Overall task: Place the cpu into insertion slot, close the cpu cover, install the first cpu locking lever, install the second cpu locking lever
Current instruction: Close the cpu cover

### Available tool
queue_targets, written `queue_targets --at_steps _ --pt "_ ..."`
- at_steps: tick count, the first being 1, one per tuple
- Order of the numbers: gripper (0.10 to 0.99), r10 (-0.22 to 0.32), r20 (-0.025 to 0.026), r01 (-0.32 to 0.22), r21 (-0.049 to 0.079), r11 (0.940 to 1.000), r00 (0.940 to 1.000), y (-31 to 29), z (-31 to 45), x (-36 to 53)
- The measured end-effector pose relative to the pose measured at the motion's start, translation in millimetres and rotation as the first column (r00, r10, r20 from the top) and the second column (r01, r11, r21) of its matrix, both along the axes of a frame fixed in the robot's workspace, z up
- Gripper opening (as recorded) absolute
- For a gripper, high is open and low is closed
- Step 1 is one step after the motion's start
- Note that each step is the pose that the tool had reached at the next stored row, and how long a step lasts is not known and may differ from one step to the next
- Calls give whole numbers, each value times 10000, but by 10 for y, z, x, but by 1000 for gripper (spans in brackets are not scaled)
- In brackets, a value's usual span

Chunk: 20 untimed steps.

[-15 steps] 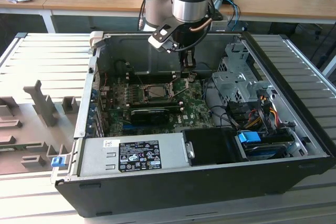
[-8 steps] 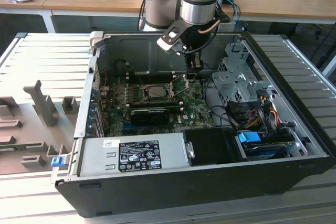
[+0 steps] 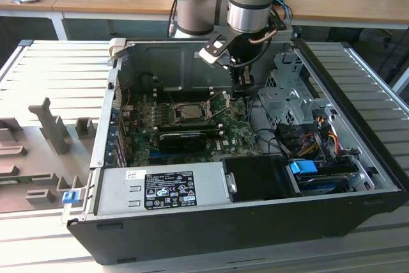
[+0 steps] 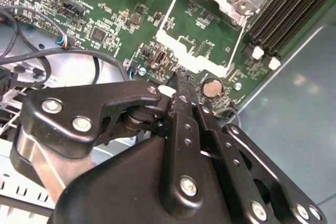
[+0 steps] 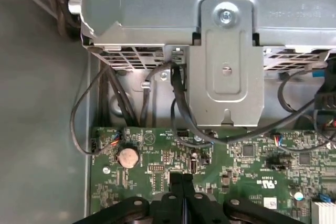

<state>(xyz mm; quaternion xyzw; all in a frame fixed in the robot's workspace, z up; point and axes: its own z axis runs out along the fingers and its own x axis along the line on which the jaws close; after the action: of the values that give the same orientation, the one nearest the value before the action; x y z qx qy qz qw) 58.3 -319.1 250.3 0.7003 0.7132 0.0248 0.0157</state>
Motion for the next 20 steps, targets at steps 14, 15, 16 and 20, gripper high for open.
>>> queue_targets --at_steps 14,15,16,20 --pt "106 7 -268 -7 7 10000 9996 -1 -37 -55" --pt "106 7 -268 -7 6 10000 9996 -1 -37 -62" --pt "106 7 -268 -7 6 10000 9996 -1 -37 -70" --pt "106 7 -268 -7 7 10000 9996 0 -37 -92"
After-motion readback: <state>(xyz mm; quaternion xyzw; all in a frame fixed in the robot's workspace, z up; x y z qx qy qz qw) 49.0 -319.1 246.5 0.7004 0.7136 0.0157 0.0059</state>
